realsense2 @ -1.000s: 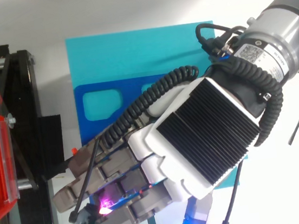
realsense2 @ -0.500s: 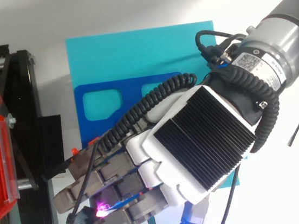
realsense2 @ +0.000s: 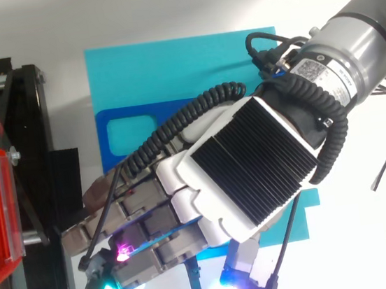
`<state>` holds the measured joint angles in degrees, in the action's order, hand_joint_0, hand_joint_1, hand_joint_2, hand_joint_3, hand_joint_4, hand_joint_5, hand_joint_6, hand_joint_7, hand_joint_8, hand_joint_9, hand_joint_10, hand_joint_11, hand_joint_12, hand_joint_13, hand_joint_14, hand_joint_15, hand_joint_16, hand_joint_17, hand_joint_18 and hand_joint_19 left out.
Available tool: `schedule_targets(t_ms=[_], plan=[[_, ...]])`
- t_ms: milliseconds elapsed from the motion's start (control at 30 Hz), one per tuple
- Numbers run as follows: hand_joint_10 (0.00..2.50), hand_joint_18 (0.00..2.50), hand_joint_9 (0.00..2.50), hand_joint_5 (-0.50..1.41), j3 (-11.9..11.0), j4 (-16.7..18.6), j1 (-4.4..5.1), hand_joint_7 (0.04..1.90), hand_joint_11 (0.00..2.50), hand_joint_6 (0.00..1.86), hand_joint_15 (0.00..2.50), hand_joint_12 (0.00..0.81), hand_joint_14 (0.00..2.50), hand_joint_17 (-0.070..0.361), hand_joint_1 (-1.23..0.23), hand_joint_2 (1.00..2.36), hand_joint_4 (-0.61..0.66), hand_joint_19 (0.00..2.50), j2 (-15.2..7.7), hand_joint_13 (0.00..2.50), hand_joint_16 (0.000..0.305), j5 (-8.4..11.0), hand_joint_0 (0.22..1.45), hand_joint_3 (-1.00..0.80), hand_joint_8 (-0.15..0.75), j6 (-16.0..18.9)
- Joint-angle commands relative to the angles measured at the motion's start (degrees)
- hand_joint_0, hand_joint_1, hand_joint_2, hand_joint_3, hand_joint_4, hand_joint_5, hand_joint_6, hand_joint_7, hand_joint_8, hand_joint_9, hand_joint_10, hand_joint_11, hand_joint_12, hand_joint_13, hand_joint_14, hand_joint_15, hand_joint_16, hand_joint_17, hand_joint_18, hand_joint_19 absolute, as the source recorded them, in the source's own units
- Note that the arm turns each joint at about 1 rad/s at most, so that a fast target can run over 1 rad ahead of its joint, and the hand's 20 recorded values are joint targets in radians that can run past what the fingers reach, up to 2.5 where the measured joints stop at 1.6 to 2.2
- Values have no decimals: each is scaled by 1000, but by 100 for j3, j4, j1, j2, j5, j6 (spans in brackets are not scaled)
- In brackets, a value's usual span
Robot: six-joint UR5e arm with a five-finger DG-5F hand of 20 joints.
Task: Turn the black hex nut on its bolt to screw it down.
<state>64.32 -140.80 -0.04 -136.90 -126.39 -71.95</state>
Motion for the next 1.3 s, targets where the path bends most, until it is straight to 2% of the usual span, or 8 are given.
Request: schedule_targets(t_ms=[0, 233, 500, 733, 1000, 1067, 1167, 1267], plan=[[11, 459, 800, -83, 2, 9, -32, 1026, 410, 502, 189, 332, 8, 124, -320, 1000, 276, 574, -4, 505, 55, -8, 524, -500, 303, -3], [9, 420, 770, -77, 2, 18, -102, 1019, 332, 502, 129, 323, 5, 121, -314, 1000, 269, 533, 5, 460, 54, -26, 524, -500, 300, -39], [10, 438, 813, -85, 2, 53, -181, 993, 352, 502, 143, 328, 6, 123, -317, 1000, 268, 541, -4, 497, 55, -175, 523, -500, 314, -39], [5, 426, 825, -120, 2, 53, -242, 731, 195, 502, 90, 320, 4, 125, -241, 1000, 243, 522, -4, 471, 56, -263, 515, -500, 308, -39], [3, 407, 777, -112, 2, 62, -304, 715, 112, 502, 55, 313, 1, 125, -238, 1000, 269, 502, 5, 441, 55, -369, 514, -500, 313, -39], [2, 408, 764, -110, 2, 88, -322, 713, 64, 502, 31, 308, 0, 125, -253, 1000, 272, 496, 5, 425, 56, -395, 512, -500, 332, -39], [0, 405, 706, -118, 2, 97, -330, 720, 0, 502, 13, 311, 0, 126, -378, 1000, 278, 468, -4, 414, 56, -404, 506, -500, 358, -39], [0, 386, 671, -121, 2, 97, -330, 731, 0, 502, 0, 312, 0, 127, -433, 1000, 292, 454, 5, 376, 56, -413, 499, -500, 361, -30]])
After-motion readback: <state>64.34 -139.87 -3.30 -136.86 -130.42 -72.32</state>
